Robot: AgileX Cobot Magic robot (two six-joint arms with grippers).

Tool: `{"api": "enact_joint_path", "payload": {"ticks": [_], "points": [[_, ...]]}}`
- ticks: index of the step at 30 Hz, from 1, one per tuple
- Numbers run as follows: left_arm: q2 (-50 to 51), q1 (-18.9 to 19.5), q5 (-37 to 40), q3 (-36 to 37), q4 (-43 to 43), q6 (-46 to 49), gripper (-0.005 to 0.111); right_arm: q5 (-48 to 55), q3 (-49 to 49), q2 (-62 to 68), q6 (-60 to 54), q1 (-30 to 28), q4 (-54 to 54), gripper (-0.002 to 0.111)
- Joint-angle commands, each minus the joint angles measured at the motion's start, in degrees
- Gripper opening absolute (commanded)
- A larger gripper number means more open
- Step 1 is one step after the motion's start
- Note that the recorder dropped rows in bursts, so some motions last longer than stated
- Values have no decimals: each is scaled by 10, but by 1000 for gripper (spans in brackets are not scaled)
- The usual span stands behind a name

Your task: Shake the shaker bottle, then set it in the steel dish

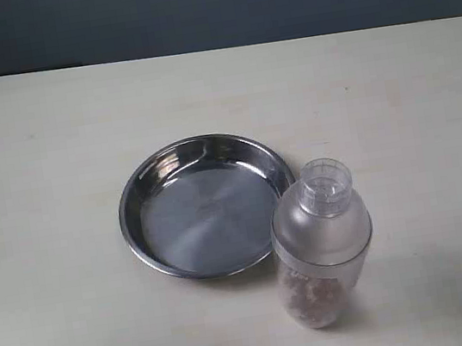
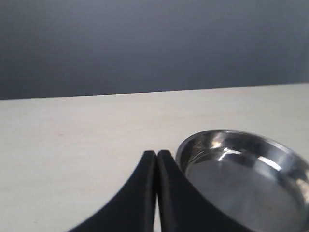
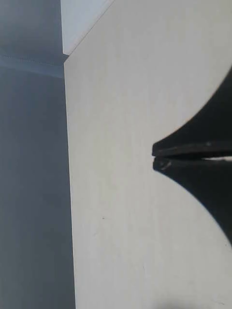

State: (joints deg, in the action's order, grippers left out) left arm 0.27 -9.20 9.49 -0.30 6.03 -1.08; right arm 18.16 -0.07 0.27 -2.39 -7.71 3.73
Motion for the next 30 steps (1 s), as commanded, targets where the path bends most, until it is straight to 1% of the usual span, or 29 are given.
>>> {"api": "enact_joint_path", "payload": {"ticks": [1,3,4,5,7,8,9,11,12,14,15,16,17,21,24,26,27,30], "points": [[-3,0,-37,3,142,-4,0,-7,1,-3,-1,-2,0,-1],[-3,0,-35,3,212,-4,0,-7,1,-3,-1,-2,0,-1],[-3,0,-33,3,228,-4,0,-7,1,-3,-1,-2,0,-1],[-3,0,-39,3,226,-2,0,-7,1,-3,-1,-2,0,-1],[-3,0,-86,3,237,-6,0,-7,1,-3,-1,-2,0,-1],[-3,0,-95,3,260,-8,0,-7,1,-3,-1,-2,0,-1],[-3,0,-127,3,282,-9,0,-7,1,-3,-1,-2,0,-1],[-3,0,-166,3,290,-17,0,-7,1,-3,-1,-2,0,-1],[-3,0,-173,-12,271,-14,0,-7,1,-3,-1,-2,0,-1],[8,0,-158,-64,175,-12,0,-7,1,-3,-1,-2,0,-1],[29,0,-139,-105,112,-17,0,-7,1,-3,-1,-2,0,-1],[60,0,-129,-140,79,-17,0,-7,1,-3,-1,-2,0,-1],[91,0,-127,-161,64,-17,0,-7,1,-3,-1,-2,0,-1],[303,0,-101,-320,-30,-16,0,-7,1,-3,-1,-2,0,-1],[418,-4,-101,-411,-29,-16,0,-7,1,-3,-1,-2,0,-1],[479,-23,-95,-453,-30,-16,0,-7,1,-3,-1,-2,0,-1],[498,-32,-95,-460,-30,-17,0,-7,1,-3,-1,-2,0,-1],[549,-104,-98,-469,-30,-17,0,-7,1,-3,-1,-2,0,-1]]}}
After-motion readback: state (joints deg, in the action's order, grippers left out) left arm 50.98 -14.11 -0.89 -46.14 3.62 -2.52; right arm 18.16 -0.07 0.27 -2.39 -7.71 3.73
